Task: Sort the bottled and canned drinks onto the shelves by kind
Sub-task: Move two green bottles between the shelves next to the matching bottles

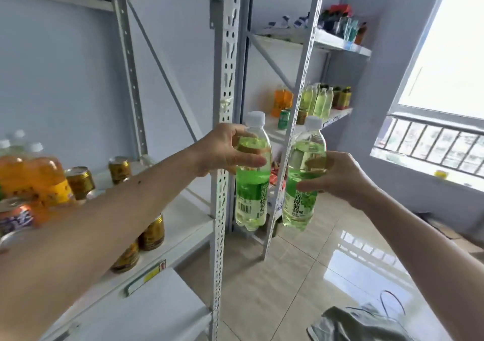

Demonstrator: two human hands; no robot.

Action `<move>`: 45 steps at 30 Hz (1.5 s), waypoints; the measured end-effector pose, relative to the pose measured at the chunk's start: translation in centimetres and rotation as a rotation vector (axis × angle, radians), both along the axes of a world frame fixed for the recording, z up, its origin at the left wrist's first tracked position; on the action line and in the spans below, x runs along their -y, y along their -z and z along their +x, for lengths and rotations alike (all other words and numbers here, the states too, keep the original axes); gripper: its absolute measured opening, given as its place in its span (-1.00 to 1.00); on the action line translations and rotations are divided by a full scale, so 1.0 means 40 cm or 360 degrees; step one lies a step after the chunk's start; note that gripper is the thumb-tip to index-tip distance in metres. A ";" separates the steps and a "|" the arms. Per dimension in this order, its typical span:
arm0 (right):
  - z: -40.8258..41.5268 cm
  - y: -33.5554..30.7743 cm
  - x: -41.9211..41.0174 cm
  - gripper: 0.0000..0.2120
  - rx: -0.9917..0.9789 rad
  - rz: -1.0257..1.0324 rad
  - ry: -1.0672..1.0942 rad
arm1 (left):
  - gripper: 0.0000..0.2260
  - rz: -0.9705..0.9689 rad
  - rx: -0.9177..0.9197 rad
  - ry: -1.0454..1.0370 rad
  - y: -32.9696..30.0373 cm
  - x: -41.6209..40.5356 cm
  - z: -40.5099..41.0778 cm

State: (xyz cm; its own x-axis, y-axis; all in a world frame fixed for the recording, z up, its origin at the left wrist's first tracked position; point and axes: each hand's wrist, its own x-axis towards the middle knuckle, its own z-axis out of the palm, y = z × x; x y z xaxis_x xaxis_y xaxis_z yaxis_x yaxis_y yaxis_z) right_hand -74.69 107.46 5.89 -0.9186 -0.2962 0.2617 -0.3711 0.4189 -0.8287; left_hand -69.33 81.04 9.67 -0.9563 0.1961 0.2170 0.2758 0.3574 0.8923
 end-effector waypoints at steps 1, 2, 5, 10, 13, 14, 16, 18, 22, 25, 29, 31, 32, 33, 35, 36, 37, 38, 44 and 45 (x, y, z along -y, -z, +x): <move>-0.036 -0.002 -0.026 -0.58 0.0012 -0.0005 0.0027 | -0.52 0.0005 -0.0004 0.0023 0.001 -0.025 -0.046; -0.075 -0.002 -0.051 -0.58 0.0024 -0.0012 0.0055 | -0.53 0.0011 -0.0001 0.0040 0.001 -0.049 -0.092; -0.184 -0.004 -0.116 -0.57 0.0004 -0.0017 0.0142 | -0.52 0.0014 -0.0003 0.0063 0.001 -0.115 -0.221; -0.381 0.005 -0.229 -0.56 0.0009 -0.0039 0.0175 | -0.45 0.0024 -0.0028 0.0054 0.011 -0.228 -0.444; -0.519 0.017 -0.298 -0.45 0.0018 -0.0001 0.0208 | -0.54 0.0058 -0.0034 0.0022 0.027 -0.296 -0.572; -0.570 0.019 -0.322 -0.42 0.0021 0.0019 0.0216 | -0.59 0.0058 -0.0040 0.0012 0.033 -0.319 -0.616; -0.668 0.021 -0.372 -0.39 0.0024 0.0046 0.0180 | -0.64 0.0076 -0.0063 -0.0004 0.040 -0.365 -0.704; -0.753 0.015 -0.413 -0.40 0.0015 0.0070 0.0163 | -0.60 0.0084 -0.0061 -0.0029 0.038 -0.403 -0.783; -0.933 0.007 -0.496 -0.41 0.0010 0.0106 0.0134 | -0.53 0.0071 -0.0068 -0.0074 0.027 -0.479 -0.947; -1.053 0.010 -0.541 -0.42 0.0008 0.0107 0.0128 | -0.52 0.0054 -0.0068 -0.0079 0.023 -0.516 -1.061; -1.212 0.021 -0.586 -0.43 0.0010 0.0101 0.0123 | -0.55 0.0059 -0.0041 -0.0076 0.025 -0.569 -1.217; -1.298 0.027 -0.607 -0.45 0.0020 0.0099 0.0125 | -0.55 0.0067 -0.0031 -0.0086 0.034 -0.592 -1.308; -1.344 0.030 -0.616 -0.46 0.0021 0.0099 0.0123 | -0.52 0.0072 -0.0024 -0.0089 0.040 -0.603 -1.355; -1.384 0.033 -0.623 -0.46 0.0016 0.0098 0.0126 | -0.47 0.0077 -0.0014 -0.0094 0.045 -0.610 -1.397; -1.482 0.039 -0.639 -0.44 0.0008 0.0094 0.0134 | -0.39 0.0094 0.0000 -0.0097 0.055 -0.626 -1.499; -1.530 0.040 -0.644 -0.43 0.0005 0.0088 0.0130 | -0.37 0.0098 0.0002 -0.0092 0.058 -0.633 -1.553; -1.582 0.040 -0.650 -0.42 0.0004 0.0082 0.0130 | -0.35 0.0100 0.0003 -0.0083 0.060 -0.640 -1.609; -1.624 0.039 -0.653 -0.40 0.0002 0.0083 0.0141 | -0.33 0.0098 0.0013 -0.0074 0.060 -0.646 -1.655; -1.889 0.014 -0.694 -0.35 0.0003 0.0057 0.0208 | -0.29 0.0087 0.0023 0.0007 0.034 -0.690 -1.952; -1.927 0.011 -0.700 -0.38 -0.0001 0.0037 0.0220 | -0.27 0.0086 0.0025 0.0007 0.028 -0.698 -1.995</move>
